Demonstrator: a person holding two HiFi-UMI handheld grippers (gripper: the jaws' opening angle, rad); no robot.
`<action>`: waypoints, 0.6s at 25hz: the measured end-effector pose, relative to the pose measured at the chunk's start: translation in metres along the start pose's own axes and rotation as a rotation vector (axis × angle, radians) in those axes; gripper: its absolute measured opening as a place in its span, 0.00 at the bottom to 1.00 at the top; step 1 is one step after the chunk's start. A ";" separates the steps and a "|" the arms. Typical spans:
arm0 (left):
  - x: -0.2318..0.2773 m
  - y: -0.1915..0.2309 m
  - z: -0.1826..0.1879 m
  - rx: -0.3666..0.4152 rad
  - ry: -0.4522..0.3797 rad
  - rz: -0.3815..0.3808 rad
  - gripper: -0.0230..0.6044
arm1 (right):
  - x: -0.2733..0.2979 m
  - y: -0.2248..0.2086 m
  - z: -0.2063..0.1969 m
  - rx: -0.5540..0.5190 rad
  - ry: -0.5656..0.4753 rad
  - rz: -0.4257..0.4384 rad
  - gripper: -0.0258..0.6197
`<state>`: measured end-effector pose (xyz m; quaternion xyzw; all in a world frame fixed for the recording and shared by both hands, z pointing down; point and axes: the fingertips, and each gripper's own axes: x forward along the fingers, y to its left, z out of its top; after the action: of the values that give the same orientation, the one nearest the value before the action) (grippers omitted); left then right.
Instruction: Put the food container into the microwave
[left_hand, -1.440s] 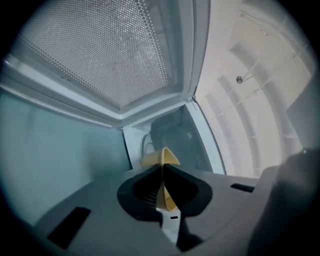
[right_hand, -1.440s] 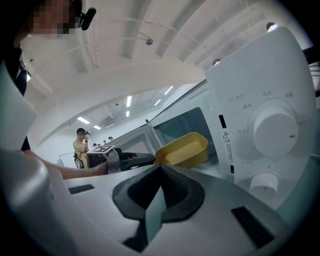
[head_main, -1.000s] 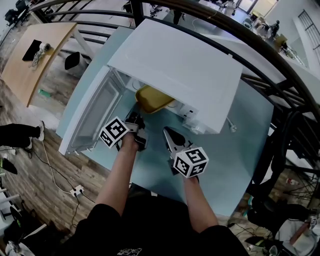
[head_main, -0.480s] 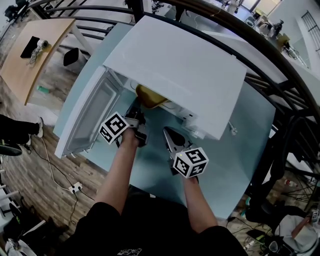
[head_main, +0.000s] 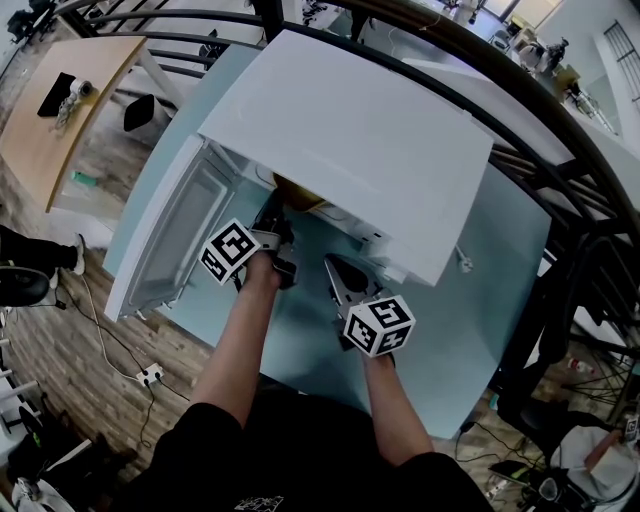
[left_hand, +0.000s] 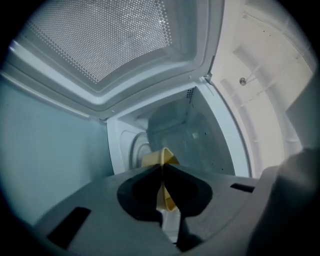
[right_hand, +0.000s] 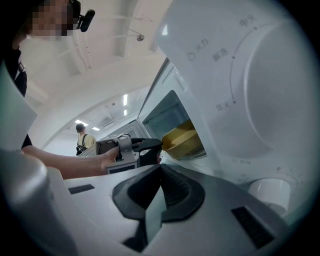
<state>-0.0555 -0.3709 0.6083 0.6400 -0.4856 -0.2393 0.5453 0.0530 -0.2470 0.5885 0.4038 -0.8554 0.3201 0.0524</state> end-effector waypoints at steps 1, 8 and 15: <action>0.002 -0.001 0.000 -0.001 -0.001 -0.002 0.08 | 0.000 -0.001 0.000 0.002 0.000 0.000 0.05; 0.014 -0.001 0.001 -0.006 -0.010 -0.002 0.08 | 0.000 -0.003 -0.005 0.017 0.008 -0.001 0.05; 0.023 -0.001 0.002 -0.013 -0.013 -0.005 0.08 | 0.002 -0.004 -0.008 0.023 0.011 -0.001 0.05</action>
<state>-0.0477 -0.3919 0.6118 0.6360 -0.4862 -0.2480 0.5456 0.0536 -0.2459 0.5975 0.4032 -0.8512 0.3320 0.0524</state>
